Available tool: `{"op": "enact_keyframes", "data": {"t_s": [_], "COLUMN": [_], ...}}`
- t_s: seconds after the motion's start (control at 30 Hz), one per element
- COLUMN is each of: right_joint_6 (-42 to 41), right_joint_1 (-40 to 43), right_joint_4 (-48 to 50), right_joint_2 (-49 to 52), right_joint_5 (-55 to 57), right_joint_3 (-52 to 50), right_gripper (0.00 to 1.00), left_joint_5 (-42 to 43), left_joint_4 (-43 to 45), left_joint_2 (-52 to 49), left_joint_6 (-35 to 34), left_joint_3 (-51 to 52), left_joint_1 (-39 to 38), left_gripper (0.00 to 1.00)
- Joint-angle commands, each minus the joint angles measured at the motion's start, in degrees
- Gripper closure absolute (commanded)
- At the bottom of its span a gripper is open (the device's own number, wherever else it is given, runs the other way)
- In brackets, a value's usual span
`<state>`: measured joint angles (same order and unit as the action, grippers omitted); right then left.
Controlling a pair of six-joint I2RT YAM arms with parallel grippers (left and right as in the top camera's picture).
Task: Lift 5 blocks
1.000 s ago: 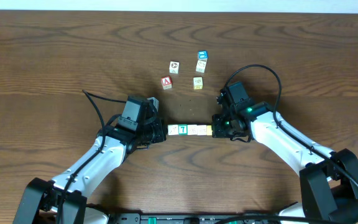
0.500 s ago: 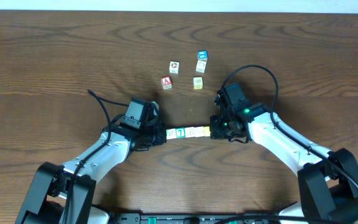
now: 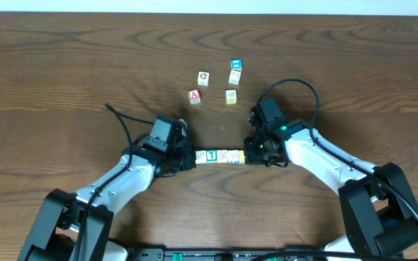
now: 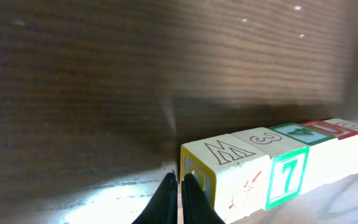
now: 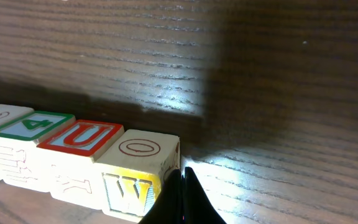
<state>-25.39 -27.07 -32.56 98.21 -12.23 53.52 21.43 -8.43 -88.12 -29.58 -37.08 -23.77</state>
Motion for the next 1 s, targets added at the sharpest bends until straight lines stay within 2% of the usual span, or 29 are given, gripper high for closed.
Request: {"op": "enact_keyframes", "data": {"t_s": [0.0, 0.33, 0.57, 0.83, 0.97], "right_joint_6": [0.15, 1.09, 1.22, 1.20, 1.25], "right_joint_1": [-3.41, -3.34, -3.34, -3.32, -2.86], "right_joint_4": [1.14, -1.53, -1.81, -1.75, 1.60], "right_joint_2": [0.61, 0.61, 0.61, 0.61, 0.59], "right_joint_5": [-9.70, -0.61, 2.97, 16.22, 19.93], "right_joint_3": [1.86, 1.86, 1.86, 1.88, 1.90], "right_gripper": [0.99, 0.99, 0.99, 0.98, 0.95], "left_joint_5": [3.87, -5.38, -7.50, -19.63, -23.89], "left_joint_4": [1.14, -1.25, -1.44, -1.31, 1.49], "left_joint_2": [0.24, 0.22, 0.24, 0.24, 0.28], "left_joint_6": [0.98, 1.01, 1.03, 1.01, 1.70], "left_joint_3": [-0.52, -0.52, -0.52, -0.55, -0.57], "left_joint_1": [-3.06, -3.06, -3.04, -3.02, -2.45], "left_gripper": [0.93, 0.93, 0.93, 0.90, 0.88]}}
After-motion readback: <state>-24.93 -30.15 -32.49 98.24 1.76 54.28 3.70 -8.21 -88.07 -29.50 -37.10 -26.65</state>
